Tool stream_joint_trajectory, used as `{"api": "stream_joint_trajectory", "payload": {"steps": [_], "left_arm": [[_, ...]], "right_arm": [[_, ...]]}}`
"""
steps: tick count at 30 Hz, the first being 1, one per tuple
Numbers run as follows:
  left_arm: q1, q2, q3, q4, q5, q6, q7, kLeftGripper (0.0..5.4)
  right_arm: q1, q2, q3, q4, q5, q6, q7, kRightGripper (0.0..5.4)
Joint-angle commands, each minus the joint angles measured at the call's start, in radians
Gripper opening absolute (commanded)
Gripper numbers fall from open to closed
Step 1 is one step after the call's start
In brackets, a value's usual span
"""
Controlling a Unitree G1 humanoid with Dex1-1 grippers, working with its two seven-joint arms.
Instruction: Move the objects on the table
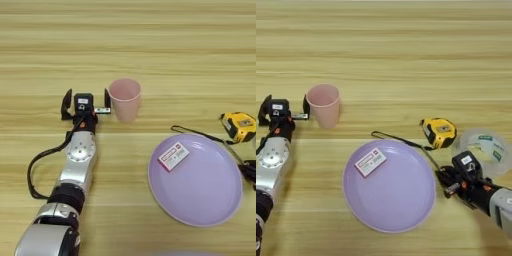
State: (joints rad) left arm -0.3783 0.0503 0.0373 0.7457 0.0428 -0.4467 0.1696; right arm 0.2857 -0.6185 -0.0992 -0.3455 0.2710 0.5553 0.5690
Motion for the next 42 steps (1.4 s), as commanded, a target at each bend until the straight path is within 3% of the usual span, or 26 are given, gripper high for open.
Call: {"api": "stream_joint_trajectory", "payload": {"steps": [1,8,16,27,37,42], "left_arm": [[-0.006,-0.001,0.004,-0.002,0.008,0.01,-0.001,5.4],[-0.006,-0.001,0.003,-0.001,0.009,0.009,-0.001,5.4],[-0.006,0.0,0.003,0.0,0.009,0.009,-0.001,5.4],[-0.002,-0.001,0.002,-0.005,0.009,0.009,-0.001,5.4],[-0.002,-0.002,0.001,-0.007,0.011,0.01,0.001,5.4],[-0.002,-0.002,0.0,-0.007,0.012,0.012,0.003,5.4]], "right_arm": [[-0.006,0.004,-0.001,0.005,-0.023,-0.011,-0.018,1.18],[-0.018,0.029,-0.06,-0.082,0.007,0.006,-0.052,1.91],[-0.005,0.054,-0.072,-0.22,0.068,0.026,-0.049,2.83],[-0.086,0.097,0.066,-0.212,0.099,0.08,-0.046,4.0],[-0.091,0.106,0.13,-0.204,0.14,0.139,-0.025,5.32],[-0.097,0.114,0.165,-0.181,0.142,0.153,-0.022,5.37]]}}
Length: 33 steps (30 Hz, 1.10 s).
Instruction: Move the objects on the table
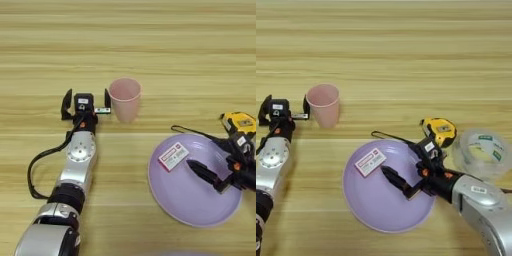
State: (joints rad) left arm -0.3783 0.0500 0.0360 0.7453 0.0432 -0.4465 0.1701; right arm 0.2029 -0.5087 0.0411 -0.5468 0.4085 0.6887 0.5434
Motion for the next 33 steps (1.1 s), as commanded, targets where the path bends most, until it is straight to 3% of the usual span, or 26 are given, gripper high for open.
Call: {"api": "stream_joint_trajectory", "payload": {"steps": [1,9,16,33], "left_arm": [[-0.002,-0.002,0.001,-0.007,0.012,0.011,0.003,5.4],[-0.001,-0.005,0.0,-0.008,0.013,0.012,0.006,5.4],[0.001,-0.006,-0.001,-0.011,0.012,0.012,0.006,5.4],[0.008,-0.008,-0.002,-0.021,0.014,0.014,0.007,5.4]], "right_arm": [[-0.016,0.006,0.032,0.027,0.003,0.021,0.003,5.37],[-0.046,0.021,0.083,0.094,-0.013,0.017,0.003,5.37],[-0.109,0.041,0.141,0.247,-0.112,-0.063,-0.017,5.37],[-0.243,0.096,0.224,0.458,-0.192,-0.159,0.025,5.37]]}}
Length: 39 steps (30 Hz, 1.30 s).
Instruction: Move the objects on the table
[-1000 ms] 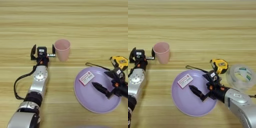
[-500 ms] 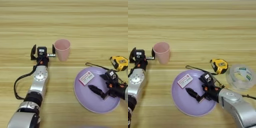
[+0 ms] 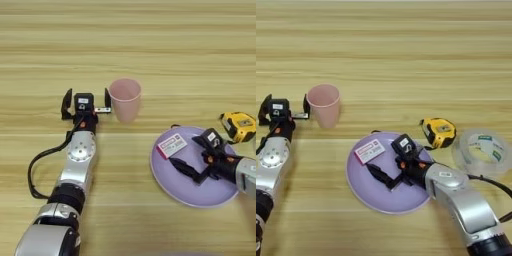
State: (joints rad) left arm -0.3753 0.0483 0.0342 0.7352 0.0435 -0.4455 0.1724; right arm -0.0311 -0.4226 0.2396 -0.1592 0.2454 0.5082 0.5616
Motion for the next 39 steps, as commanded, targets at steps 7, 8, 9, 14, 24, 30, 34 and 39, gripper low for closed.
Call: {"api": "stream_joint_trajectory", "payload": {"steps": [7,8,9,14,24,30,34,39], "left_arm": [[0.005,-0.005,0.0,-0.011,0.013,0.013,0.004,5.4],[0.005,-0.005,0.0,-0.011,0.013,0.013,0.004,5.4],[0.005,-0.005,0.0,-0.011,0.013,0.013,0.004,5.4],[0.005,-0.004,0.001,-0.008,0.012,0.011,0.003,5.4],[0.004,-0.003,0.001,-0.004,0.013,0.01,0.003,5.4],[0.003,-0.002,0.001,-0.004,0.012,0.01,0.002,5.4],[0.002,-0.001,0.002,-0.003,0.012,0.01,0.002,5.4],[0.002,-0.001,0.001,-0.002,0.013,0.009,0.002,5.4]], "right_arm": [[-0.063,0.034,0.046,0.127,-0.057,-0.005,0.02,5.37],[-0.07,0.038,0.046,0.135,-0.058,-0.008,0.021,5.37],[-0.078,0.043,0.044,0.145,-0.059,-0.011,0.022,5.37],[-0.124,0.062,0.04,0.205,-0.068,-0.029,0.025,5.37],[-0.162,0.083,0.027,0.225,-0.071,-0.043,0.034,5.37],[-0.127,0.074,0.022,0.131,-0.064,-0.021,0.034,5.37],[-0.111,0.073,0.02,0.075,-0.061,-0.001,0.033,5.37],[-0.099,0.072,0.013,0.034,-0.057,0.017,0.032,5.37]]}}
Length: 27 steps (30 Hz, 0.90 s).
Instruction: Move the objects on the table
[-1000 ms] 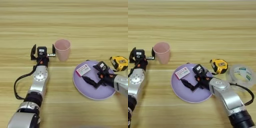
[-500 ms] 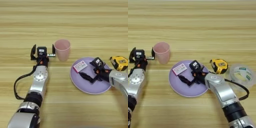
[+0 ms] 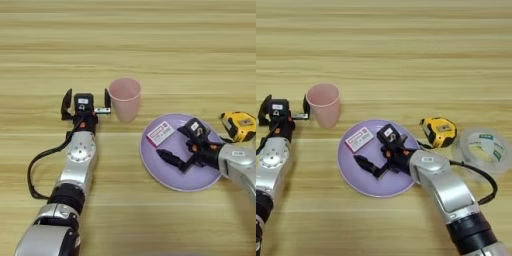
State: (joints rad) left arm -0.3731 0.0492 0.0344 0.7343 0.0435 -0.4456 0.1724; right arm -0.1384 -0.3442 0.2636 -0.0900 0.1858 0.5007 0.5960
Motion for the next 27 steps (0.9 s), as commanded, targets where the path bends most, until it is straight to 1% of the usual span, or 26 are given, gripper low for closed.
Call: {"api": "stream_joint_trajectory", "payload": {"steps": [1,5,9,21,27], "left_arm": [[0.0,-0.002,0.001,-0.001,0.013,0.01,0.003,5.4],[0.0,-0.002,0.001,-0.001,0.013,0.009,0.002,5.4],[0.0,-0.003,0.001,-0.002,0.013,0.009,0.003,5.4],[0.001,-0.004,0.0,-0.003,0.013,0.01,0.004,5.4],[0.001,-0.007,-0.001,-0.004,0.015,0.01,0.006,5.4]], "right_arm": [[0.009,-0.005,-0.011,-0.039,0.003,0.027,-0.003,5.37],[0.005,0.004,-0.011,-0.035,0.001,0.026,-0.007,5.37],[-0.013,0.016,-0.012,0.015,-0.017,-0.002,-0.021,5.37],[-0.049,0.047,0.003,0.104,-0.031,-0.042,-0.017,5.37],[-0.043,0.051,0.023,0.083,-0.034,-0.039,-0.004,5.37]]}}
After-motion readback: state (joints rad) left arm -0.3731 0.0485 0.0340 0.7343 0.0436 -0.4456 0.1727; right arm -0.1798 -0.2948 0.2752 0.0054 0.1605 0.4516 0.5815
